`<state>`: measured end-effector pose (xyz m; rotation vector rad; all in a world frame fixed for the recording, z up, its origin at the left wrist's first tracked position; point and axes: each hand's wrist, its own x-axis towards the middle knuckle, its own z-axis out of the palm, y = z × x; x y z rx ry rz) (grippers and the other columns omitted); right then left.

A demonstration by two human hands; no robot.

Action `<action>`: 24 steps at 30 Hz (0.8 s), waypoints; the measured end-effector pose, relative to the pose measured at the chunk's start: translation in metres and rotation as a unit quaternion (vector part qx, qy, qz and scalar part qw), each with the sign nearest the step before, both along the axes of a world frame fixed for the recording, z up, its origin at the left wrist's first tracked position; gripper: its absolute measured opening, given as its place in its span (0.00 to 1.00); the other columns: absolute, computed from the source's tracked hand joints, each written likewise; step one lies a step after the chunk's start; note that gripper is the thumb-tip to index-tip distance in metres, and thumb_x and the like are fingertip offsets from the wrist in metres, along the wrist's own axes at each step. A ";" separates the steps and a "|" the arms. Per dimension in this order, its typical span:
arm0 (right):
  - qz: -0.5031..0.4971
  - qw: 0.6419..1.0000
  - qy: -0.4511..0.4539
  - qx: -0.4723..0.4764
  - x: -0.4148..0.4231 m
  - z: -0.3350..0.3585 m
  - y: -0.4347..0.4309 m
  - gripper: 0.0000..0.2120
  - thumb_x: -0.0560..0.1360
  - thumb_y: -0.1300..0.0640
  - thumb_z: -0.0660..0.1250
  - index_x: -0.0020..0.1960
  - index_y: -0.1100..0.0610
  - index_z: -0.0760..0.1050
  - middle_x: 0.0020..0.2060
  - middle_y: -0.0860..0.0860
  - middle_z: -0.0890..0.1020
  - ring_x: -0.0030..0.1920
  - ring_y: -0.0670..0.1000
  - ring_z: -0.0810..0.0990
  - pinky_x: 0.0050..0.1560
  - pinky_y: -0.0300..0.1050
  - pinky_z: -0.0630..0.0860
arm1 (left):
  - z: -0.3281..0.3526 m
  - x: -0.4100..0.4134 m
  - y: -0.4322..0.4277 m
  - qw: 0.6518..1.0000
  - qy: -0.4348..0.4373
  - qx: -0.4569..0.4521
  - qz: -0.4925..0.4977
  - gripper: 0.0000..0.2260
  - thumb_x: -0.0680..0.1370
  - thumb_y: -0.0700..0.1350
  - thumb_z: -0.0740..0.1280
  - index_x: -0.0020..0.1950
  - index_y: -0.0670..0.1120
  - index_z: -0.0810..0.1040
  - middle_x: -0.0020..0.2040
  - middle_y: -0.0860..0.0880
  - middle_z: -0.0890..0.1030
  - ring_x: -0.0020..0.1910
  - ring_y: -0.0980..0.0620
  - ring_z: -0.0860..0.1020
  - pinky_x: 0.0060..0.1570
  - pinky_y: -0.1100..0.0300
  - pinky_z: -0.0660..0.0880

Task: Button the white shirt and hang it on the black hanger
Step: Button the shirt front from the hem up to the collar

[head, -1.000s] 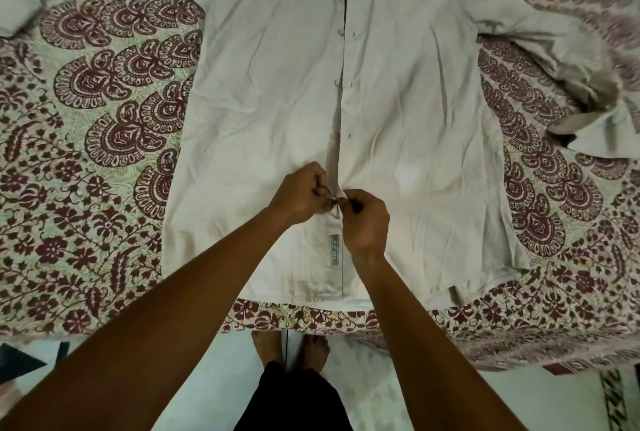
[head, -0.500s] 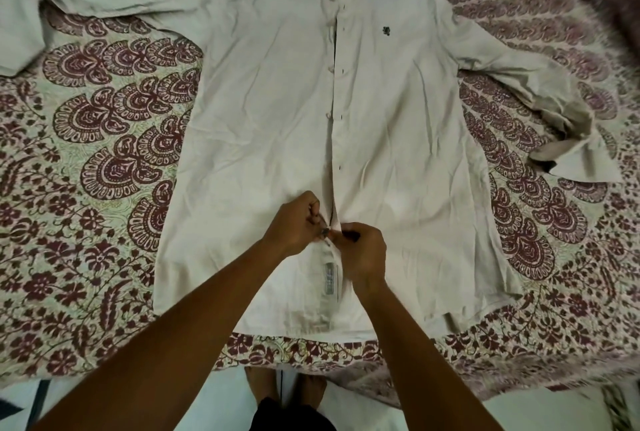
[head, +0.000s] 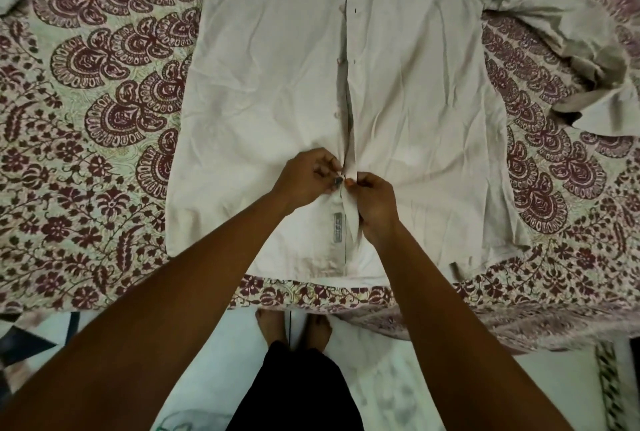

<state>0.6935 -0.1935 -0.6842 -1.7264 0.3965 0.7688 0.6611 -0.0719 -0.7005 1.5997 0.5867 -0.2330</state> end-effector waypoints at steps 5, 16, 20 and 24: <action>0.039 0.995 -0.071 -0.063 -0.002 -0.007 -0.001 0.06 0.76 0.64 0.64 0.41 0.58 0.77 0.35 0.52 0.79 0.40 0.52 0.79 0.49 0.50 0.78 | -0.003 -0.005 -0.006 1.000 -0.013 0.014 0.013 0.09 0.72 0.33 0.70 0.50 0.41 0.81 0.39 0.49 0.80 0.42 0.53 0.78 0.51 0.57 0.78; 0.114 0.953 -0.227 -0.166 -0.008 -0.013 -0.002 0.05 0.75 0.63 0.65 0.46 0.61 0.80 0.39 0.56 0.83 0.39 0.51 0.78 0.40 0.36 0.69 | -0.009 -0.006 -0.009 0.997 -0.014 0.076 0.004 0.12 0.73 0.34 0.69 0.56 0.38 0.79 0.43 0.47 0.80 0.45 0.48 0.80 0.55 0.53 0.78; 0.120 0.957 -0.217 -0.151 -0.006 -0.011 -0.003 0.05 0.74 0.64 0.65 0.43 0.63 0.80 0.40 0.59 0.83 0.38 0.50 0.76 0.40 0.38 0.69 | -0.009 -0.005 -0.007 0.999 -0.002 0.043 0.022 0.11 0.72 0.32 0.69 0.55 0.38 0.79 0.37 0.49 0.79 0.36 0.57 0.79 0.43 0.64 0.79; 0.103 0.955 -0.235 -0.149 -0.012 -0.008 -0.005 0.05 0.74 0.63 0.67 0.47 0.62 0.81 0.41 0.54 0.83 0.41 0.47 0.78 0.45 0.36 0.72 | -0.006 -0.003 -0.007 0.999 0.011 0.022 0.045 0.08 0.72 0.31 0.69 0.49 0.40 0.79 0.35 0.46 0.78 0.36 0.53 0.79 0.41 0.63 0.80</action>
